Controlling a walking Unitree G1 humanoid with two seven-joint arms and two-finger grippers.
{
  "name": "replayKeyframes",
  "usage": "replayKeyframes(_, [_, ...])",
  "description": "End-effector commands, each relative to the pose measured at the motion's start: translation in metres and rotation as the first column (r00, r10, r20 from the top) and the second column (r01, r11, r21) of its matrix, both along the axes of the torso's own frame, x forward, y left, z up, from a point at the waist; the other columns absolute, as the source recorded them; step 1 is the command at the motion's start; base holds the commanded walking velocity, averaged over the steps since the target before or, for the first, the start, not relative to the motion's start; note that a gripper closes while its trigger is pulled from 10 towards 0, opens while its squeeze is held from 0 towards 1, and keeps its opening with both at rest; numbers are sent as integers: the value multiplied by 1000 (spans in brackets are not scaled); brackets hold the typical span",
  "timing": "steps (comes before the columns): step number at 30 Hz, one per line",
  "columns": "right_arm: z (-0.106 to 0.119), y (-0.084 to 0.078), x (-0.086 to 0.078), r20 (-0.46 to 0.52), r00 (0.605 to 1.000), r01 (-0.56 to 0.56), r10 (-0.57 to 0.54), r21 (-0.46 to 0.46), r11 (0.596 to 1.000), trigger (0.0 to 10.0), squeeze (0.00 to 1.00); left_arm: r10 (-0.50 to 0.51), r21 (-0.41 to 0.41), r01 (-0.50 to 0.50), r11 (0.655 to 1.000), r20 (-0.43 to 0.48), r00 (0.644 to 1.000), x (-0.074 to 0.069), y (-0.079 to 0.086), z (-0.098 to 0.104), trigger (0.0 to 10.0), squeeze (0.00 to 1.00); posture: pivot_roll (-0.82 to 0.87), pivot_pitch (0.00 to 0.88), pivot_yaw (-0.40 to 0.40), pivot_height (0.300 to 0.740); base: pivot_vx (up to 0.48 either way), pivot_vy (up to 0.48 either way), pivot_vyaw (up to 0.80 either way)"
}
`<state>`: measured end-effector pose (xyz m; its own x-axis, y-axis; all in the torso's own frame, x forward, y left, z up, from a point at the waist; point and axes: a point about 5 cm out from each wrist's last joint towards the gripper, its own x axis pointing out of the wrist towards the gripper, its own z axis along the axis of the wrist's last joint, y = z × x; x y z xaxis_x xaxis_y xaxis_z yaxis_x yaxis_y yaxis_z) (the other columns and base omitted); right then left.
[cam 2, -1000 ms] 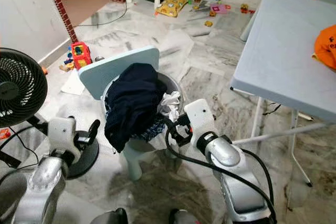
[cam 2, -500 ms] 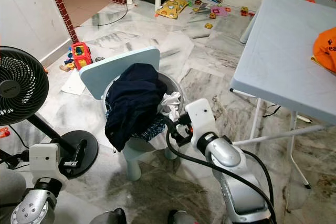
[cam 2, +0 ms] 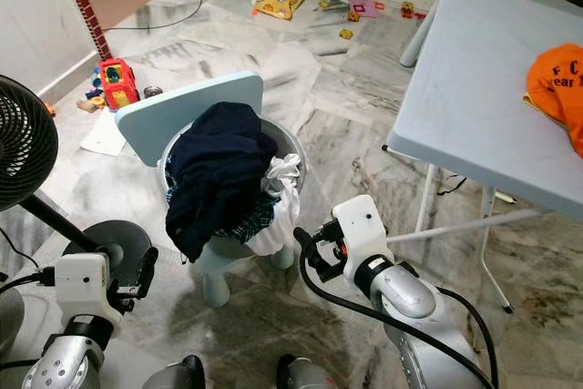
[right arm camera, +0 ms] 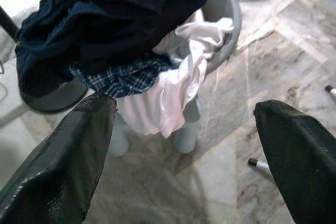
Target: Hang hanger
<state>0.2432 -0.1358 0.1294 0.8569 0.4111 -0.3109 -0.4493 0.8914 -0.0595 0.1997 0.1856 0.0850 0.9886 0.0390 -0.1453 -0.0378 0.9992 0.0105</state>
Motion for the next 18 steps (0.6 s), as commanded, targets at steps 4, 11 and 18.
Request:
replayKeyframes(4, [1,-1,-9,-20,1000,-5,5,2,1000,10000,0,9,-18,-10,1000,-10,1000,3,1,0,10000,0,-125,289,-103,740,65,0,0])
replayKeyframes(11, [4,-2,-8,-21,1000,5,-5,-2,1000,10000,0,16,-34,-16,999,-15,1000,15,1,-1,10000,0,-139,291,-95,740,311,0,0])
replayKeyframes(18, [3,-1,-8,-22,1000,10,-10,-1,1000,10000,0,-5,-37,5,999,-7,1000,20,-3,3,10000,0,-136,289,-86,740,356,0,0])
